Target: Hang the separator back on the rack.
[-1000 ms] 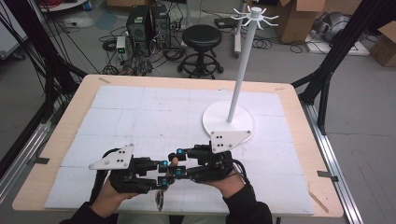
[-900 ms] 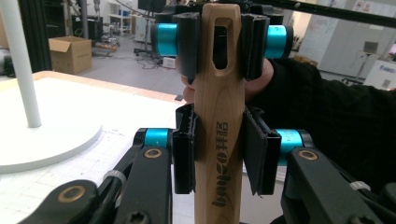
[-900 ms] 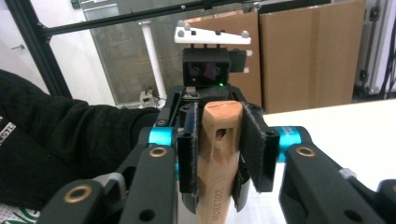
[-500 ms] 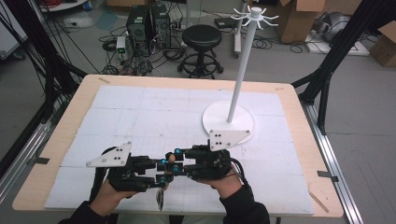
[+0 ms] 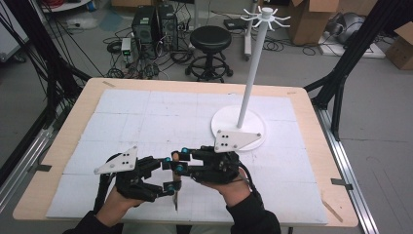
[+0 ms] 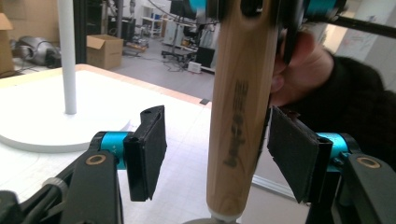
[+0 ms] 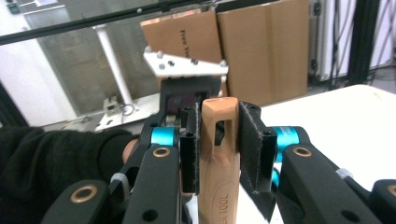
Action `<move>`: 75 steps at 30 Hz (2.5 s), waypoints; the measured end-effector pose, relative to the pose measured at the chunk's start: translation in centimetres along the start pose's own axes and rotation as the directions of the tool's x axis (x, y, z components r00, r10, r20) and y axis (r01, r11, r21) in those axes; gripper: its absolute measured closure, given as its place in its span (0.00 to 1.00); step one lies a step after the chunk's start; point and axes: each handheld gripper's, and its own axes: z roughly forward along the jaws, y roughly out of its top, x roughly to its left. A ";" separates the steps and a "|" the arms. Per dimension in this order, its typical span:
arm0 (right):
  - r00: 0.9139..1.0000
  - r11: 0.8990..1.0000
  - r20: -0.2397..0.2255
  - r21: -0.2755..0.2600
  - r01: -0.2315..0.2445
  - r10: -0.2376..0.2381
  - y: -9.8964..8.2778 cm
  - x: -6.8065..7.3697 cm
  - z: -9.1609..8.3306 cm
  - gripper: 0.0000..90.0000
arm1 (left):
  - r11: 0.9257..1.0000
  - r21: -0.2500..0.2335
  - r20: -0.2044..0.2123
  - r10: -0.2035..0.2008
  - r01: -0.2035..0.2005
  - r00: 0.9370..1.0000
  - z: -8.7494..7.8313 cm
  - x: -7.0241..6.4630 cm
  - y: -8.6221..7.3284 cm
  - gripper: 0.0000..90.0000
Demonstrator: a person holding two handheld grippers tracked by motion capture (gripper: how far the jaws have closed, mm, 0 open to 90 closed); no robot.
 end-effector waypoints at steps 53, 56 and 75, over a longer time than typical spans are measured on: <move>0.985 0.999 -0.173 -0.033 -0.030 0.024 -1.7 -1.7 -1.4 0.40 | 0.997 0.071 0.156 0.028 -0.040 0.987 0.2 -0.7 0.6 0.78; 0.977 1.000 -0.212 -0.023 -0.010 0.005 -1.7 -1.5 -1.3 0.53 | 0.996 0.074 0.172 0.032 -0.045 0.985 0.3 -0.7 0.5 0.78; 0.994 0.999 -0.109 -0.035 0.008 -0.011 -1.5 -0.6 -0.7 0.78 | 0.999 0.032 0.065 0.003 -0.005 0.998 0.1 -0.4 0.4 0.47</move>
